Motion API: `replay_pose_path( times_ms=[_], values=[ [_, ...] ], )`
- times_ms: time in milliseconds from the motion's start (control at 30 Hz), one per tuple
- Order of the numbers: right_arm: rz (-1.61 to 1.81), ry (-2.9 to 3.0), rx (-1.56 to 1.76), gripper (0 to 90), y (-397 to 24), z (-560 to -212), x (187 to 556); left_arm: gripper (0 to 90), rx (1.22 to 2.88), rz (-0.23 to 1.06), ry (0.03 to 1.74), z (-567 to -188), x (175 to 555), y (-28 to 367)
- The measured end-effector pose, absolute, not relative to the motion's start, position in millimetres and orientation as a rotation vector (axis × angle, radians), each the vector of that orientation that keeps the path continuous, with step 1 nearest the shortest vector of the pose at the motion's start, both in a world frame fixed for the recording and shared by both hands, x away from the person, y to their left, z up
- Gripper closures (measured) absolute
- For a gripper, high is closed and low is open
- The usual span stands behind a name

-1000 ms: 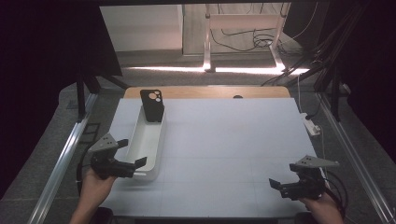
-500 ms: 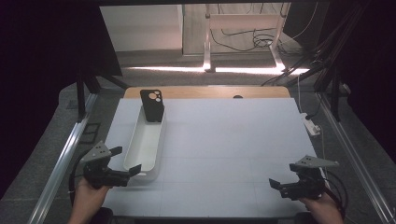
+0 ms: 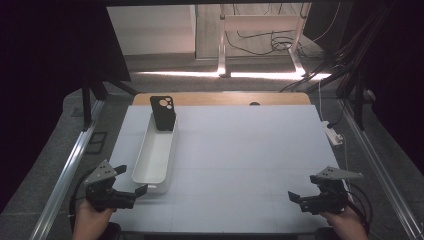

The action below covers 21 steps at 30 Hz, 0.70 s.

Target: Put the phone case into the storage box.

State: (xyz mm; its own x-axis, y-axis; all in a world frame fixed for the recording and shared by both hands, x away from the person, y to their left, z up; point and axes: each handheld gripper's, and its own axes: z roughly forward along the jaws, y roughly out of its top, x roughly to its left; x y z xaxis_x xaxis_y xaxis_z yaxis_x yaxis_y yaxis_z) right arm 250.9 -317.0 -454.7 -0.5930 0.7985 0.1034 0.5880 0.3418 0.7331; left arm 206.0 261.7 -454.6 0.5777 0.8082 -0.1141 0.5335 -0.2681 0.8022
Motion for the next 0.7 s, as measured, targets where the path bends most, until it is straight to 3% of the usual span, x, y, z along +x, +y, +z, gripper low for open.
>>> replay_pose_path(
  times_ms=[700],
  values=[
    [1.094, 2.342, 1.238, 0.0, -316, -455, 251, 0.0, 1.971, 0.410, 1.127, -468, 196, 262]
  ],
)
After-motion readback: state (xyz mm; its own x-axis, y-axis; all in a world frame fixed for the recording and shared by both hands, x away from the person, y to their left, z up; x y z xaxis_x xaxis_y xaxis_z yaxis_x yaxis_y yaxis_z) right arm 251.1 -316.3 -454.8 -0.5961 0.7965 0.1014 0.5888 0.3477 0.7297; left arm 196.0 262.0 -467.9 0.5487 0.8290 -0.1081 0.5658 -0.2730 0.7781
